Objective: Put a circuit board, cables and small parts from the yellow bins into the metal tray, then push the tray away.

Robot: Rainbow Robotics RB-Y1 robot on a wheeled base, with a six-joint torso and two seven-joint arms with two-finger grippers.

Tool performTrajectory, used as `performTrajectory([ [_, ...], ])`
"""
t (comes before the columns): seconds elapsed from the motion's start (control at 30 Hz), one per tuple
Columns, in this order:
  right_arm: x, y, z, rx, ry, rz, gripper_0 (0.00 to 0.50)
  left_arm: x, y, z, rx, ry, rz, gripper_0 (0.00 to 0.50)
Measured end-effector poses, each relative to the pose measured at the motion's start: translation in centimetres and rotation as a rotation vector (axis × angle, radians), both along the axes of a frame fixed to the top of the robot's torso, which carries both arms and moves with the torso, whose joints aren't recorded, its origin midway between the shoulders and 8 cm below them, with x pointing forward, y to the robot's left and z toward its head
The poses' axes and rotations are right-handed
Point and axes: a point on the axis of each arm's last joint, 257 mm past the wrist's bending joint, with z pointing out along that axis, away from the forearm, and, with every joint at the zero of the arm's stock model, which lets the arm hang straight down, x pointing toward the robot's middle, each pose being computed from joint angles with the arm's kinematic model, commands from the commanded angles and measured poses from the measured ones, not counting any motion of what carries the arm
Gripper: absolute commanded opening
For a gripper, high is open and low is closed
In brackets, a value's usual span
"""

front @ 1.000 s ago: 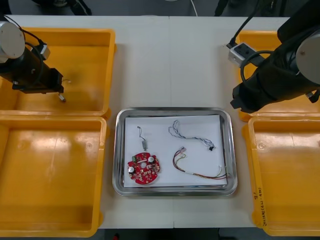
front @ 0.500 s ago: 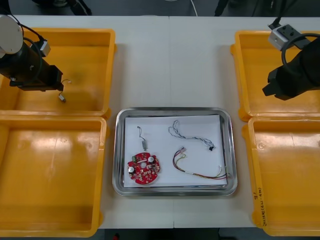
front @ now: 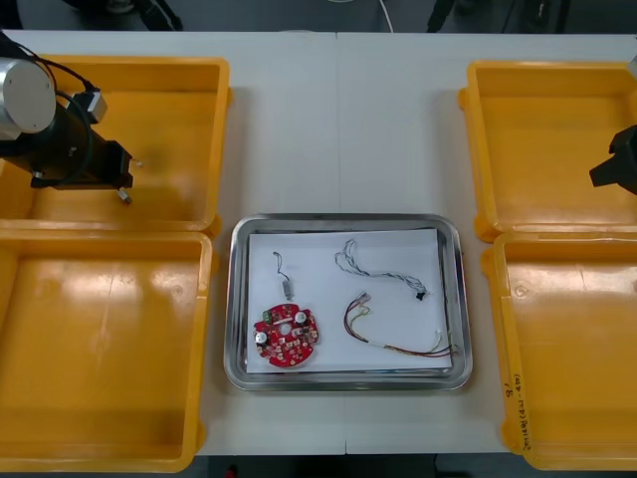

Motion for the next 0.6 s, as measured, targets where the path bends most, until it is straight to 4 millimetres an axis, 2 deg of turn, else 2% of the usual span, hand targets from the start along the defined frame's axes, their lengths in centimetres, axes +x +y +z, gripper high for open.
performTrajectory([
  [0.37,-1.5,-4.1,-1.5,0.029,0.024,-0.113,0.500,-0.1,-0.6,-2.0,-0.009,-0.006,-0.001,0.500],
  [0.6,-2.3,-5.9,-2.3,0.033,0.036,-0.165,0.500,-0.3,-0.5,-2.6,-0.006,-0.001,0.002,0.500],
])
